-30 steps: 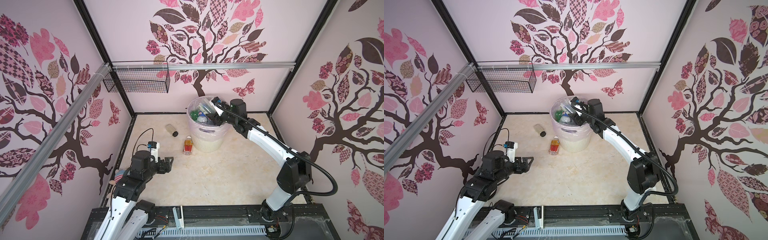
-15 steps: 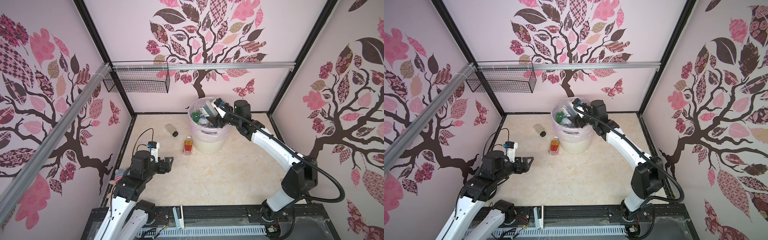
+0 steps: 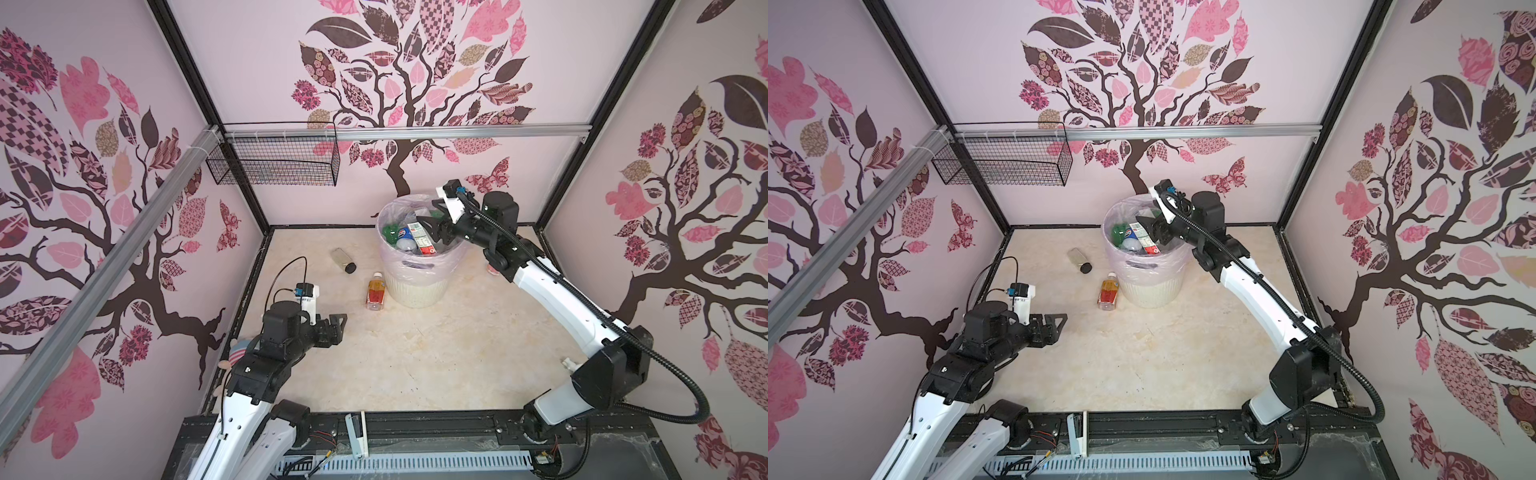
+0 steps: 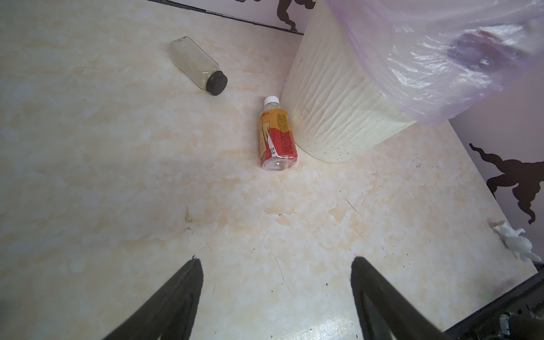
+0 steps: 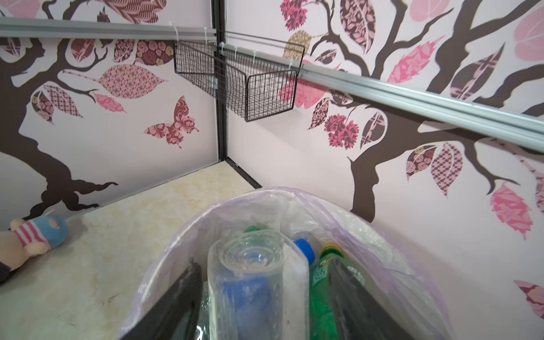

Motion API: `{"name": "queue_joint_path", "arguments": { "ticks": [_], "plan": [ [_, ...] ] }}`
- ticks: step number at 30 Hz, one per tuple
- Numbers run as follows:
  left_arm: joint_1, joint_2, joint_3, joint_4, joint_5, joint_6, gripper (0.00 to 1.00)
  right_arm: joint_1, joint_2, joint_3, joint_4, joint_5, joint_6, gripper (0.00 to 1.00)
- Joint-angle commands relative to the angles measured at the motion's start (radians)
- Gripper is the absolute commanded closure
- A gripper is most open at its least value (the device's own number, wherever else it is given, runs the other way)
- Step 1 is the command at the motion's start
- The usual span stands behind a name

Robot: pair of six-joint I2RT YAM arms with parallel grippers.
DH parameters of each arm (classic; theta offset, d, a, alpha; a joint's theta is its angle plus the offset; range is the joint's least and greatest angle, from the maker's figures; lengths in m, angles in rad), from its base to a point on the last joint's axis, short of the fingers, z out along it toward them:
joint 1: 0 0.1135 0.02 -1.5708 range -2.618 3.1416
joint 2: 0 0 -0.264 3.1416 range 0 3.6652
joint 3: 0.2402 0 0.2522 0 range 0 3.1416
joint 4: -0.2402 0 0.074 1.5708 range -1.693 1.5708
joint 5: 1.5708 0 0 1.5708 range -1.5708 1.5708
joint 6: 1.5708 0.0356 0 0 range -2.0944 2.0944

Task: Throw the plastic bottles in the bin
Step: Throw the plastic bottle into the trash bin.

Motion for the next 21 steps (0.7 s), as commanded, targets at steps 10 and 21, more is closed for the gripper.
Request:
{"name": "queue_joint_path", "arguments": {
  "ticks": [10,21],
  "plan": [
    [0.004,0.002,-0.019,0.016,-0.010,0.005,0.18,0.070,0.114,0.346,-0.412,0.167,0.037,0.44],
    [0.004,0.007,-0.019,0.015,-0.011,0.007,0.18,0.107,0.179,0.363,-0.562,0.340,0.002,0.56]
  ]
}}
